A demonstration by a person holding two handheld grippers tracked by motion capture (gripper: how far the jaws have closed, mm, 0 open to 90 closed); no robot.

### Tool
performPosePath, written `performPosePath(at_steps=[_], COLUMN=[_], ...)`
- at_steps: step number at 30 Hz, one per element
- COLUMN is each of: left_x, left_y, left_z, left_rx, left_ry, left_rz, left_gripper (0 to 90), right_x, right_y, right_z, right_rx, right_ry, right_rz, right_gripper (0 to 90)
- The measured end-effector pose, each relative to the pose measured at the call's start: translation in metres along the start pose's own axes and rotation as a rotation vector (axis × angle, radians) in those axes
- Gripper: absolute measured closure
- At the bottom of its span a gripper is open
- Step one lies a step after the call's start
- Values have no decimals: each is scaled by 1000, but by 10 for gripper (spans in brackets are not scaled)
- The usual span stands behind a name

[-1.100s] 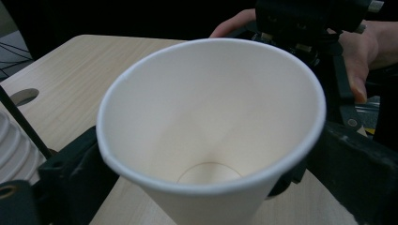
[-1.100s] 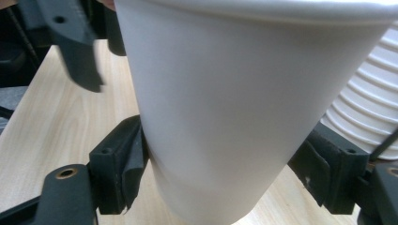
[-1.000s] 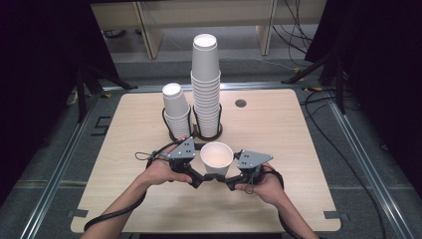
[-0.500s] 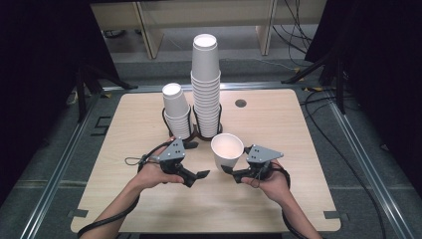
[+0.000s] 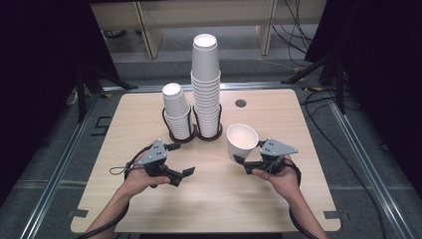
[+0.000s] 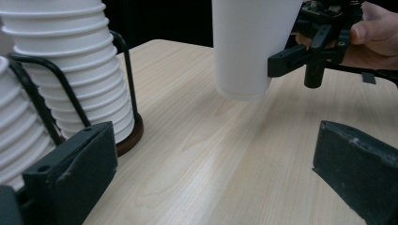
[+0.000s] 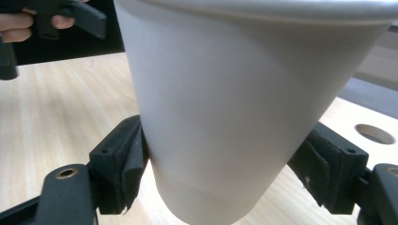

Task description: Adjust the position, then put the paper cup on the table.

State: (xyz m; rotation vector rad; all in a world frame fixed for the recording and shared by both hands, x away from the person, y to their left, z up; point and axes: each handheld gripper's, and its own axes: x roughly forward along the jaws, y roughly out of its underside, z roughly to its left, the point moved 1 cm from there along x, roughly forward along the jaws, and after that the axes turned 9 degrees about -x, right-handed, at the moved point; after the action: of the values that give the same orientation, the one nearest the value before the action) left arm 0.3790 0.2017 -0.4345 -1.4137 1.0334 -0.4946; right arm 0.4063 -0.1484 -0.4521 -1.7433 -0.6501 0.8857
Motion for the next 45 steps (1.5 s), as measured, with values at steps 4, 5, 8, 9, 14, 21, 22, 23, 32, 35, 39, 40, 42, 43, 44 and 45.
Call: performPosePath(at_steps=[4, 5, 8, 9, 14, 21, 22, 23, 32, 35, 39, 40, 42, 43, 44, 45], left_x=[-8, -11, -17, -19, -28, -33, -35, -35, -42, -41, -42, -43, -43, -41, -41, -43], left_y=[4, 6, 10, 11, 19, 23, 25, 26, 40, 42, 44, 44, 45, 46, 46, 47], left_z=[0, 0, 3, 4, 13, 19, 20, 20, 27, 30, 34, 35, 36, 39, 39, 38], left_rx=[-3, -8, -22, -23, -47, -58, -61, -67, -97, -89, -127, -128, -134, -120, -123, -134], left_ry=[-21, -33, -57, -64, -144, -183, -183, -184, -217, -225, -270, -273, -285, -276, -279, -302], left_rz=[-17, -24, -56, -57, -95, -133, -135, -140, -156, -161, -163, -167, -167, -191, -187, -161], left_gripper=[0, 0, 0, 0, 0, 0, 0, 0, 0, 0, 0, 0, 0, 0, 0, 0], right_x=[-6, -8, -12, -12, -19, -24, -25, -25, -21, -19, -18, -18, -15, -15, -14, -14], right_y=[-1, -1, -2, -1, 0, 3, 3, 4, 9, 11, 14, 14, 15, 16, 17, 17], right_z=[-5, -8, -14, -16, -25, -35, -35, -36, -49, -57, -66, -67, -71, -73, -78, -79], right_rx=[10, 7, -2, 11, 24, 51, 69, 80, 95, 86, 89, 109, 127, 122, 92, 108], right_ry=[42, 47, 70, 85, 120, 179, 188, 187, 244, 276, 304, 298, 313, 319, 346, 345], right_rz=[0, 7, -3, -12, 0, -6, 4, 4, 45, 47, 62, 68, 68, 73, 67, 76], right_gripper=[237, 238, 237, 238, 238, 237, 238, 237, 237, 237, 237, 237, 237, 237, 237, 236])
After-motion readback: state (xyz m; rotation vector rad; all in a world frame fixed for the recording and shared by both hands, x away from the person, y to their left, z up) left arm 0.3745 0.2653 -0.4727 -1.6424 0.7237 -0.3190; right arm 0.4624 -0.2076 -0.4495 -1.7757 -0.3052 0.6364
